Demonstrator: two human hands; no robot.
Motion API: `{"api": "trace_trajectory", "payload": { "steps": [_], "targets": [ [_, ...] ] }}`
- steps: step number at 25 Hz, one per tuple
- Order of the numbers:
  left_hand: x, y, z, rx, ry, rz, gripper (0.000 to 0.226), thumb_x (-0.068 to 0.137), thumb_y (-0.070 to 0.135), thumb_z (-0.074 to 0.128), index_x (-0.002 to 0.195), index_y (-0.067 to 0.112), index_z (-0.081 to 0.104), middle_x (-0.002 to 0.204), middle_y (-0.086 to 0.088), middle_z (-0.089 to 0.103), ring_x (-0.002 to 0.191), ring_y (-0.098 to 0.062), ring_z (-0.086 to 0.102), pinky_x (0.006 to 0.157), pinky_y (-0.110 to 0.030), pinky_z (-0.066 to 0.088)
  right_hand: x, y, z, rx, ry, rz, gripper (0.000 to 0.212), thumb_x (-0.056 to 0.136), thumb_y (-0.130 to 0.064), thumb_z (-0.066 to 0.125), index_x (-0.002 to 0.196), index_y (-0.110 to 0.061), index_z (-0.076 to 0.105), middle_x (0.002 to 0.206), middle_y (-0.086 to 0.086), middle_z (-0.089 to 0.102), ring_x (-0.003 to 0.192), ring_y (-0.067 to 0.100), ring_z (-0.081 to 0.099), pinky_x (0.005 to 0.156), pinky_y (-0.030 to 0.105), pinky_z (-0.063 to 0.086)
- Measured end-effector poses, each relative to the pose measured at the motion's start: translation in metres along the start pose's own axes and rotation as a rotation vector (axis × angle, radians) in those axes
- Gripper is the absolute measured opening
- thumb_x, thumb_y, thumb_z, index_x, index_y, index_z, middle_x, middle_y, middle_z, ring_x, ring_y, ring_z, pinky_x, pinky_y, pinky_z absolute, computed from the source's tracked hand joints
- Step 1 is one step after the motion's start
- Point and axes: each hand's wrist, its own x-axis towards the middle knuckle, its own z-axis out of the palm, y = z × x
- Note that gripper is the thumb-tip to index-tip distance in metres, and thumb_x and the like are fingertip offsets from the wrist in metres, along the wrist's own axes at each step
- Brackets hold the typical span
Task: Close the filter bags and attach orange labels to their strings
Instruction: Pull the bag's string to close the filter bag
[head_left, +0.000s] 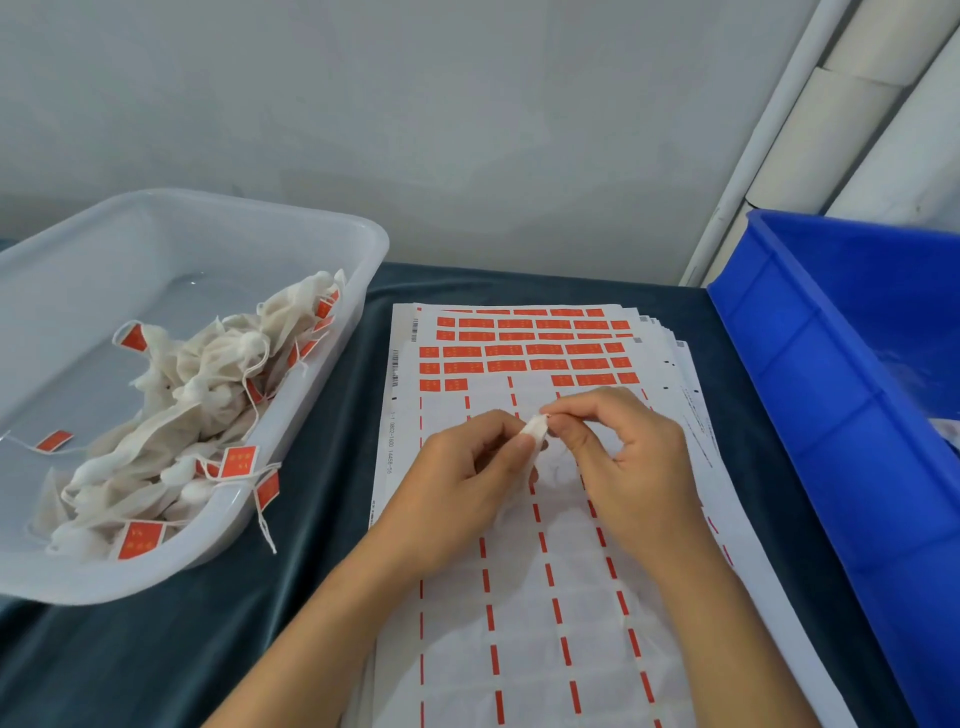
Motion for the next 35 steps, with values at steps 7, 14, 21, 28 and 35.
{"api": "trace_trajectory", "payload": {
  "steps": [7,14,21,28,35],
  "targets": [
    [-0.001,0.002,-0.002,0.05,-0.137,-0.003,0.03,0.109,0.041,0.046,0.088,0.038,0.068,0.081,0.02,0.063,0.071,0.003,0.057,0.066,-0.008,0.044,-0.001,0.003,0.005,-0.111,0.083,-0.096,0.005,0.101,-0.022,0.058,0.099,-0.024,0.062,0.099,-0.016,0.058,0.096,0.005,0.058,0.086,0.007,0.046],
    [-0.002,0.004,-0.013,-0.445,-0.171,0.01,0.036,0.107,0.04,0.044,0.091,0.022,0.07,0.099,-0.009,0.065,0.098,-0.028,0.062,0.093,-0.035,0.05,-0.003,-0.004,0.018,0.078,-0.039,-0.037,0.02,0.097,-0.04,0.058,0.104,-0.025,0.07,0.097,-0.02,0.069,0.097,0.002,0.065,0.082,0.009,0.051],
    [0.002,0.012,-0.002,-0.33,0.118,-0.087,0.03,0.103,0.054,0.048,0.104,0.047,0.077,0.109,0.022,0.075,0.103,0.0,0.07,0.088,-0.022,0.06,-0.006,0.002,0.018,-0.236,0.049,-0.341,0.014,0.099,-0.026,0.064,0.104,-0.014,0.071,0.101,-0.003,0.068,0.095,0.009,0.06,0.087,0.014,0.051],
    [0.001,0.004,-0.004,-0.087,-0.092,-0.047,0.031,0.101,0.037,0.053,0.088,0.013,0.07,0.074,-0.004,0.063,0.068,-0.023,0.057,0.065,-0.032,0.048,-0.003,-0.009,0.014,0.051,-0.064,-0.115,0.007,0.098,-0.031,0.064,0.101,-0.027,0.069,0.115,-0.016,0.069,0.108,0.003,0.065,0.094,0.018,0.055],
    [-0.001,0.0,0.01,0.063,0.199,-0.061,0.017,0.098,0.032,0.066,0.081,0.032,0.068,0.077,0.016,0.068,0.072,-0.004,0.064,0.059,-0.011,0.05,-0.003,-0.011,0.012,0.119,-0.062,-0.016,0.016,0.096,-0.019,0.071,0.095,-0.034,0.067,0.092,-0.022,0.069,0.096,0.001,0.067,0.081,0.01,0.053]
  ]
}}
